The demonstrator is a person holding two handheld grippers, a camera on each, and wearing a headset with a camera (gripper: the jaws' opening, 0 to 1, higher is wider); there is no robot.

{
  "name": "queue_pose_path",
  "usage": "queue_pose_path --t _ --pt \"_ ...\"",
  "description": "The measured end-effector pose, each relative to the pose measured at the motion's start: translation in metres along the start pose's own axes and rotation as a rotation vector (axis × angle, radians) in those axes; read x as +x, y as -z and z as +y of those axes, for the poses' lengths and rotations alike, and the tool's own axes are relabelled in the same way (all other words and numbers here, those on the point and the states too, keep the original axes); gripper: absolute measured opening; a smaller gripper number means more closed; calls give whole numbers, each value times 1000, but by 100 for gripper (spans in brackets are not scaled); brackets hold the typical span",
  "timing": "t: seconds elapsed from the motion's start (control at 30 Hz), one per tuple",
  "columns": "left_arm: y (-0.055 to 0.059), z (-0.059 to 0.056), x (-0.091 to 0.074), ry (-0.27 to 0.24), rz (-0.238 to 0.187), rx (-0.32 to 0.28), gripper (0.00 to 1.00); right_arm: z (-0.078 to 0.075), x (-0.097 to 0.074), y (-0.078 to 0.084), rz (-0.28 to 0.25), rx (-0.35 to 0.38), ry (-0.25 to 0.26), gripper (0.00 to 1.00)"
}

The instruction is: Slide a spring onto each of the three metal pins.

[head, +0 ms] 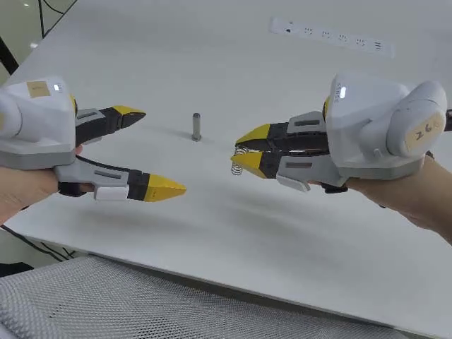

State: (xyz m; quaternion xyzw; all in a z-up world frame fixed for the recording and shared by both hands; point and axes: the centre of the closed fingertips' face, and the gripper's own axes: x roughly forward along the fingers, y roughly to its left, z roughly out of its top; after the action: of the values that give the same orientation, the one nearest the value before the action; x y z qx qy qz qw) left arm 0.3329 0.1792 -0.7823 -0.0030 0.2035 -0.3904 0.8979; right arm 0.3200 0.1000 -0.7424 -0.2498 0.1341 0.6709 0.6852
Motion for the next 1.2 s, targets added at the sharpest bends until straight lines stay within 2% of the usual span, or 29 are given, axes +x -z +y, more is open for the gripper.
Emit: queue_pose_path --t 0.27,0.4,0.7,0.87,1.03,1.2 --pt "4 6 -9 -13 -11 -18 97 -8 7 2 11 -3 20 12" --pt "9 9 -14 -22 -4 -29 97 -10 15 0 19 -16 17 12" --pt "14 11 -19 -31 -4 -44 97 -25 36 -13 14 -47 19 12" --pt "14 11 -20 -26 -7 -46 97 -45 48 -19 1 -43 29 12" --pt "15 10 -21 -20 -7 -47 97 -66 56 -27 -11 -9 71 12" --pt "15 10 -22 -22 -12 -50 97 -78 64 -30 -15 23 95 12"
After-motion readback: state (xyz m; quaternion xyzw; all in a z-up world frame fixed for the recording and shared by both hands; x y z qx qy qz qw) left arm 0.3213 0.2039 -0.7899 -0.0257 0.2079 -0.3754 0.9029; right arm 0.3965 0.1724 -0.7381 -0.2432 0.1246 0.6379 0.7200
